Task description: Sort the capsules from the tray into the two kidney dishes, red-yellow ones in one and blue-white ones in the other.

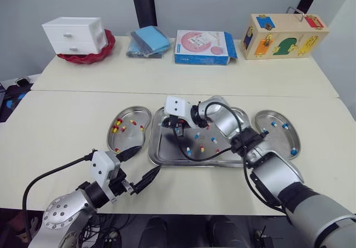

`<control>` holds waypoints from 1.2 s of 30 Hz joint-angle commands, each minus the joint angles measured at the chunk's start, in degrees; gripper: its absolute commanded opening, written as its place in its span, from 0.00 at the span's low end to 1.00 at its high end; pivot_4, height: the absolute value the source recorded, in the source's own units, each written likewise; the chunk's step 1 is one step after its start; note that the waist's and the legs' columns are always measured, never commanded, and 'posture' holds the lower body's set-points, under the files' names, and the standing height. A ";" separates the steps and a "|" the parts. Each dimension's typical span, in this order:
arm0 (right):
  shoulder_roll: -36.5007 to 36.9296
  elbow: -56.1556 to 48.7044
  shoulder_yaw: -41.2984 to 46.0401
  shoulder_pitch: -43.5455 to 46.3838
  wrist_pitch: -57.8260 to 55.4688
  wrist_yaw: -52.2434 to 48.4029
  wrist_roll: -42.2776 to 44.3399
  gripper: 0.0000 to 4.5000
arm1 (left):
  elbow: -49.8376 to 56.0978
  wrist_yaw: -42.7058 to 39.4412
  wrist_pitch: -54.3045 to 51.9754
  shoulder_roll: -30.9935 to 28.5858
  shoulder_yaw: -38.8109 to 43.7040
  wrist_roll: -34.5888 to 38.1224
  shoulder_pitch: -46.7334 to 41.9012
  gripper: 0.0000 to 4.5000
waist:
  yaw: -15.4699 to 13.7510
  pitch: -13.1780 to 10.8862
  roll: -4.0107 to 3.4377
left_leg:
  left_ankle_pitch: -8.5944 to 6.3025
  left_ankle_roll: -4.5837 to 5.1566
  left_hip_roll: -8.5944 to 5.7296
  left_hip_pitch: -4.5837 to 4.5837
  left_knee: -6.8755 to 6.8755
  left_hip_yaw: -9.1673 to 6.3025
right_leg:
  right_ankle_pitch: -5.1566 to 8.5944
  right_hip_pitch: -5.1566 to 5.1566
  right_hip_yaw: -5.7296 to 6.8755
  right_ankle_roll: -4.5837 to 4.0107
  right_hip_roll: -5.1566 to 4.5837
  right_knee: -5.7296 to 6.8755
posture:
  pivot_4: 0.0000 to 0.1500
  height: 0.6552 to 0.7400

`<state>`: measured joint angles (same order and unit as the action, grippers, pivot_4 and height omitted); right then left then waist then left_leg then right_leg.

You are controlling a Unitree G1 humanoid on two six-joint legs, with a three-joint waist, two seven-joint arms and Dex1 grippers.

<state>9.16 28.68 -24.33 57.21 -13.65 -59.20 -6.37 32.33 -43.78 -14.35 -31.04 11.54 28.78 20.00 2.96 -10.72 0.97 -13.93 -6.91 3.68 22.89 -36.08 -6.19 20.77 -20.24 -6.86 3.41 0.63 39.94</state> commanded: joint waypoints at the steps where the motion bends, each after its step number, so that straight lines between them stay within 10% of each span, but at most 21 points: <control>1: 3.73 -19.19 3.93 -4.11 -9.34 -1.37 4.13 0.00 | 0.03 -3.56 1.62 -1.03 0.83 2.66 -0.45 1.00 | 0.01 -0.01 -0.01 | 0.00 0.00 0.00 0.00 0.00 0.02 | 0.00 0.00 -0.02 0.00 0.00 0.00 | 1.00 1.00; 15: 26.66 -65.33 28.31 -32.24 -40.91 3.26 17.73 0.00 | -4.88 -14.71 4.92 -3.67 -1.49 5.38 -7.06 1.00 | -0.38 -0.03 -0.04 | -0.01 0.01 -0.03 0.02 0.01 0.04 | 0.01 0.02 -0.03 0.00 -0.01 -0.08 | 1.00 1.00; 36: 32.78 -57.60 51.45 -57.70 -34.79 14.78 22.16 0.00 | -7.59 -16.67 11.91 -1.88 -3.32 4.67 -10.20 1.00 | -0.31 -0.03 -0.04 | -0.01 0.03 -0.04 -0.03 0.00 0.15 | 0.01 0.12 -0.15 0.00 0.01 -0.15 | 1.00 1.00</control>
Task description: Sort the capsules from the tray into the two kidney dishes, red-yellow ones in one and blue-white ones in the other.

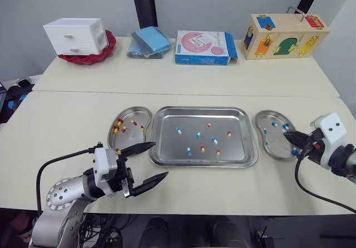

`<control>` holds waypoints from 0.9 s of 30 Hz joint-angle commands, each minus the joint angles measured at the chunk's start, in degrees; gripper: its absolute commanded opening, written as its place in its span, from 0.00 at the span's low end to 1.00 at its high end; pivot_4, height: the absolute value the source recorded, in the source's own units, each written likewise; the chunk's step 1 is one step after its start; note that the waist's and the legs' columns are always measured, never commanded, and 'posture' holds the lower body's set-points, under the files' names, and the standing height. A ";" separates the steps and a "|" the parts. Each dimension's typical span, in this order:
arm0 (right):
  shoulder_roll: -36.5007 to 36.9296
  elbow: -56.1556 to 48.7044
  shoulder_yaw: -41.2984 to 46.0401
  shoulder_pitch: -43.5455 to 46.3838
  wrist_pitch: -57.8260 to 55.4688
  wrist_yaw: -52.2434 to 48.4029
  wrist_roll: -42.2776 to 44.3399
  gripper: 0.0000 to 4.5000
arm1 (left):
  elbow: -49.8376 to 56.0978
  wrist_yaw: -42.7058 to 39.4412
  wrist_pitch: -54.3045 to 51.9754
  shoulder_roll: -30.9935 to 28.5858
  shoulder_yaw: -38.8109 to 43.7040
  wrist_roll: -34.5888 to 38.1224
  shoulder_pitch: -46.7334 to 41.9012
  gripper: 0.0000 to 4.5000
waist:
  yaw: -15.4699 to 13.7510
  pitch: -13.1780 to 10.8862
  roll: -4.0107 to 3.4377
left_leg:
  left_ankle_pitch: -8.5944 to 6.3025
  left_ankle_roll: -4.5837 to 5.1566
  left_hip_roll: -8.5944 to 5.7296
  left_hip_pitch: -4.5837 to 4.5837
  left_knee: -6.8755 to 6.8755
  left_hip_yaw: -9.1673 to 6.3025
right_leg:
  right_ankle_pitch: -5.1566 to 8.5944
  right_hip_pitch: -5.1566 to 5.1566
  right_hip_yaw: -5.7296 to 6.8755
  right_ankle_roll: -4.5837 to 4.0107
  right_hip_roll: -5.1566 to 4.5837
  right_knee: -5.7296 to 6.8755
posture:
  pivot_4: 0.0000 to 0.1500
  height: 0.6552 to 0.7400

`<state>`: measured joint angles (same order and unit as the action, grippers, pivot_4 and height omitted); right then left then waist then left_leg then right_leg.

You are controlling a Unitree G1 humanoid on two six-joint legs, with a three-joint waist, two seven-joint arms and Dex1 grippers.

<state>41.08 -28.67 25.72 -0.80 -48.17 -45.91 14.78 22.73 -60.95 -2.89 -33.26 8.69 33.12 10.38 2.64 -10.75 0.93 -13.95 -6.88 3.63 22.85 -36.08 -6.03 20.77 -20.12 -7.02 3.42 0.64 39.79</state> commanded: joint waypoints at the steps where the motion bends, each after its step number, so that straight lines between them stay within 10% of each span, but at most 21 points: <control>1: 0.97 0.29 1.52 0.42 -0.47 2.10 1.13 0.00 | 2.12 0.67 0.37 0.31 -0.56 0.38 -0.68 1.00 | 0.02 0.00 0.00 | 0.00 0.00 0.00 0.00 0.00 0.01 | 0.00 0.00 -0.01 0.00 0.00 0.00 | 1.00 1.00; 3: 1.18 1.77 1.88 0.48 -0.96 3.80 0.81 0.00 | 2.52 1.11 0.21 0.32 -0.87 0.39 -0.88 1.00 | 0.00 0.00 0.00 | 0.00 0.00 0.00 -0.01 0.00 0.00 | 0.00 0.00 0.00 0.00 0.00 0.00 | 1.00 1.00; 18: 3.35 2.55 1.62 -0.70 1.80 2.83 5.44 0.97 | 5.18 7.12 -1.67 0.44 -0.17 0.35 0.42 1.00 | -0.12 0.00 0.00 | 0.00 0.00 0.00 -0.01 -0.01 0.00 | 0.00 0.03 0.00 0.00 0.00 0.00 | 1.00 1.00; 27: 4.01 0.06 4.65 -12.12 17.96 -5.95 5.98 0.99 | 6.42 13.37 -3.58 0.45 7.62 0.25 9.19 1.00 | -0.46 0.00 0.00 | 0.00 0.00 0.01 -0.01 -0.01 -0.01 | 0.00 0.05 0.01 0.01 0.00 -0.03 | 1.00 1.00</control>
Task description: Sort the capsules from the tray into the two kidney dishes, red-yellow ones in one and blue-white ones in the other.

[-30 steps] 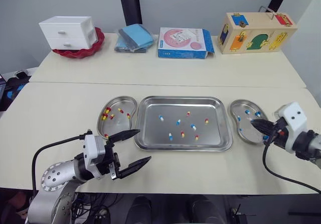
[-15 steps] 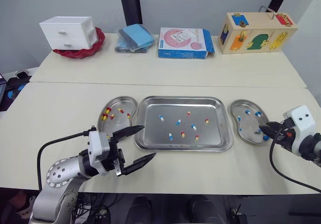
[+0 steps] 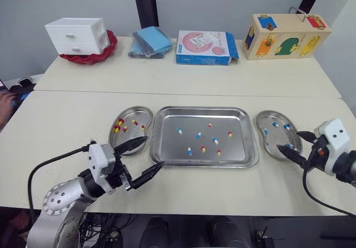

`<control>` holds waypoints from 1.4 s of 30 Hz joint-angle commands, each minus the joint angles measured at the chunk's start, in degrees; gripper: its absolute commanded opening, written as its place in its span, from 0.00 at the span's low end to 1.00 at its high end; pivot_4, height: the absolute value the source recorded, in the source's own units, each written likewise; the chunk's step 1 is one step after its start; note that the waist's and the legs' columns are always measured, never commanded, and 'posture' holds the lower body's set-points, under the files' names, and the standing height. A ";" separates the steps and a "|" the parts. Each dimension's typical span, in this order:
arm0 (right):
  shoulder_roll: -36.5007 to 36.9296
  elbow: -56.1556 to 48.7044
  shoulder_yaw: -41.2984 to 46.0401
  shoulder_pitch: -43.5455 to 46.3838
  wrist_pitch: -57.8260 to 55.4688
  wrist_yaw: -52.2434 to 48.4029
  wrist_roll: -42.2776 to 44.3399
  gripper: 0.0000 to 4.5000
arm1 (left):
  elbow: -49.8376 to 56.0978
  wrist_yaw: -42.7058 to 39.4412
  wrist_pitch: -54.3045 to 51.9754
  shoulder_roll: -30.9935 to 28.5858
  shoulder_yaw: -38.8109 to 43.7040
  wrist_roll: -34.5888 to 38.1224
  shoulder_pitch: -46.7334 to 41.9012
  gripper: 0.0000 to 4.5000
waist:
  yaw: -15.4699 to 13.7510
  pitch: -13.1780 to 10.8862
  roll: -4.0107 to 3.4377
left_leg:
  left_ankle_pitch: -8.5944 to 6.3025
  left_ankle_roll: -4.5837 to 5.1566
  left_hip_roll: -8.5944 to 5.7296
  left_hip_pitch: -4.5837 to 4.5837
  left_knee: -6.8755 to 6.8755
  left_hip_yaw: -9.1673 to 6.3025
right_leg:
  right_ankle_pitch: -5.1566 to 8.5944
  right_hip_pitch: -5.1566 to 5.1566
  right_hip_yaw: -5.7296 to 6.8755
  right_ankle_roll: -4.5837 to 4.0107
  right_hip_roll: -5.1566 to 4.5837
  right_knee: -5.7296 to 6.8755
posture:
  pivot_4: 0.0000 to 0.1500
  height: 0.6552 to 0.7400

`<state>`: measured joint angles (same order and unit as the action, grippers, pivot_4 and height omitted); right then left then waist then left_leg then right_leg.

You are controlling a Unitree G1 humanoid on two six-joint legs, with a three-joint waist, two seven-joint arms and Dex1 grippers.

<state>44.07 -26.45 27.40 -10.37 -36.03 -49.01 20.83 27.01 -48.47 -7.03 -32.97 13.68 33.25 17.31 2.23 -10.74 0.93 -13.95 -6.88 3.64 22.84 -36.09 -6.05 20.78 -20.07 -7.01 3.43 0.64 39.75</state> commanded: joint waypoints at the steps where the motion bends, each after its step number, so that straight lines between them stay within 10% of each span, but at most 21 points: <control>1: 0.41 -2.00 3.67 -3.99 8.98 -4.03 0.11 0.99 | 2.09 1.46 0.57 0.43 3.47 -0.01 3.50 1.00 | -0.09 0.00 0.01 | 0.00 0.00 0.00 -0.01 0.00 0.00 | 0.00 0.02 0.00 0.00 0.00 -0.02 | 1.00 1.00; 25: 0.39 10.23 12.11 -20.71 23.62 -14.87 2.26 0.99 | -0.42 4.46 -1.60 2.69 12.84 -0.92 19.23 1.00 | -0.34 0.04 0.09 | -0.01 0.01 0.01 -0.38 0.02 0.07 | 0.01 0.54 -0.08 0.04 0.00 -0.44 | 1.00 1.00; 42: -0.28 8.70 11.46 -26.03 25.75 -16.69 2.28 0.99 | 4.25 -2.50 -2.38 -1.11 2.48 -1.53 8.57 1.00 | -0.41 0.09 0.00 | -0.01 0.02 0.01 -0.44 0.02 0.04 | -0.04 0.75 -0.05 0.11 0.00 -0.66 | 1.00 1.00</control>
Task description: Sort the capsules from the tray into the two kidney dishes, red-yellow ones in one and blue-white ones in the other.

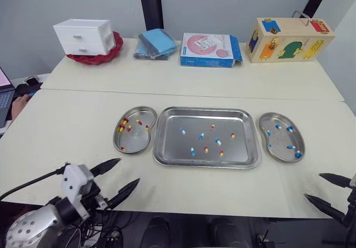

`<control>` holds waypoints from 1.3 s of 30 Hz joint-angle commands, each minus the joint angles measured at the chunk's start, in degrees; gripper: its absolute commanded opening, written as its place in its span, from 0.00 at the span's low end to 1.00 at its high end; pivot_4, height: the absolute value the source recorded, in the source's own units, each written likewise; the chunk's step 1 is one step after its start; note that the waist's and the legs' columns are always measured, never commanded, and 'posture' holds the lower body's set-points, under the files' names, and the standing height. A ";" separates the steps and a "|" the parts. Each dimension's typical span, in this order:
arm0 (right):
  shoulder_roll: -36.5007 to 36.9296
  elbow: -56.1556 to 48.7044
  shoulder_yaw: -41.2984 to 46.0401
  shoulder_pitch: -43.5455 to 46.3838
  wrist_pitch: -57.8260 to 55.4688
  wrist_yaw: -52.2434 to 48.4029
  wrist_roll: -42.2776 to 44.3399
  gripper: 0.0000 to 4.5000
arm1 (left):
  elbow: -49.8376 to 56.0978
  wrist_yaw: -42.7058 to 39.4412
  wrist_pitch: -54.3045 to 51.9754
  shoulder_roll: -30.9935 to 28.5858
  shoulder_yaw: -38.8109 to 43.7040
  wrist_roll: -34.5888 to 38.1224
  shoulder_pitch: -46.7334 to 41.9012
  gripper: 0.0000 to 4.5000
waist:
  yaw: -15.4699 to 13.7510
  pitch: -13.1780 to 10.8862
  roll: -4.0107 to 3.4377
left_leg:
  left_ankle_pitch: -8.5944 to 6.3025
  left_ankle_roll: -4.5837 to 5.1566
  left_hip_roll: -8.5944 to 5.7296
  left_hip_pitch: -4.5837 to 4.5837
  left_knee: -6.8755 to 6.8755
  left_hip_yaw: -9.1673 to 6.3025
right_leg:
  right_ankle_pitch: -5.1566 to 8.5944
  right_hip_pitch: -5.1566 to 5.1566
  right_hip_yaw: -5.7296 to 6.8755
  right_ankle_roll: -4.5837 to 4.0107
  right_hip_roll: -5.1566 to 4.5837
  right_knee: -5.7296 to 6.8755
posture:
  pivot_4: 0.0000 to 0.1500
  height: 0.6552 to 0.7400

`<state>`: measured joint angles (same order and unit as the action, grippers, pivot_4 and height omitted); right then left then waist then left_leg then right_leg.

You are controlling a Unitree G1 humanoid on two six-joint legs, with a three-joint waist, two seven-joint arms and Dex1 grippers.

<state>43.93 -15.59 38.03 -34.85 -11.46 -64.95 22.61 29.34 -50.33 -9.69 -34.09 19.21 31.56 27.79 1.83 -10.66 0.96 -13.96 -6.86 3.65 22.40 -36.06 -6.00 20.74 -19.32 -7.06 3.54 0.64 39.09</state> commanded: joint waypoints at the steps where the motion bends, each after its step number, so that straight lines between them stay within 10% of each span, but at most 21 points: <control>1: -0.23 -2.71 0.63 -2.24 1.19 -0.99 0.61 0.99 | 1.43 -1.01 0.71 0.17 -4.47 -0.54 -2.96 1.00 | -0.01 0.03 -0.06 | 0.00 0.00 0.00 0.00 0.00 0.00 | 0.00 0.00 0.00 0.00 0.00 0.00 | 1.00 1.00; 13: 0.94 -22.12 -4.67 -7.16 -3.72 -2.31 7.05 0.99 | -4.71 -2.77 3.34 0.88 -8.00 -1.92 -6.90 1.00 | 0.05 0.09 -0.15 | 0.00 0.01 0.01 -0.04 0.01 -0.02 | 0.00 0.04 0.01 0.00 0.00 0.00 | 1.00 1.00; 26: 2.70 -31.59 -29.56 28.23 -28.01 20.98 14.50 0.99 | -3.91 -1.94 2.52 0.70 -8.43 -2.22 -8.12 1.00 | -0.14 0.09 -0.03 | 0.00 0.01 0.01 0.02 -0.02 -0.10 | -0.05 0.00 0.06 0.03 0.01 -0.01 | 1.00 1.00; 39: -7.19 -26.72 -48.89 42.77 -28.43 31.68 2.68 0.95 | -3.32 0.43 1.62 1.55 -8.29 -1.73 -8.32 1.00 | 0.01 0.09 -0.03 | 0.00 0.01 0.01 0.11 -0.01 -0.22 | -0.06 -0.06 0.20 0.02 -0.01 0.02 | 1.00 1.00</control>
<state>37.35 -42.35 -9.51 6.60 -40.66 -34.52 27.25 24.30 -50.14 -8.30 -32.63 10.54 29.19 19.53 1.84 -10.57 0.93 -13.96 -6.86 3.67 22.51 -36.08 -6.22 20.68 -19.38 -6.86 3.56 0.63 39.11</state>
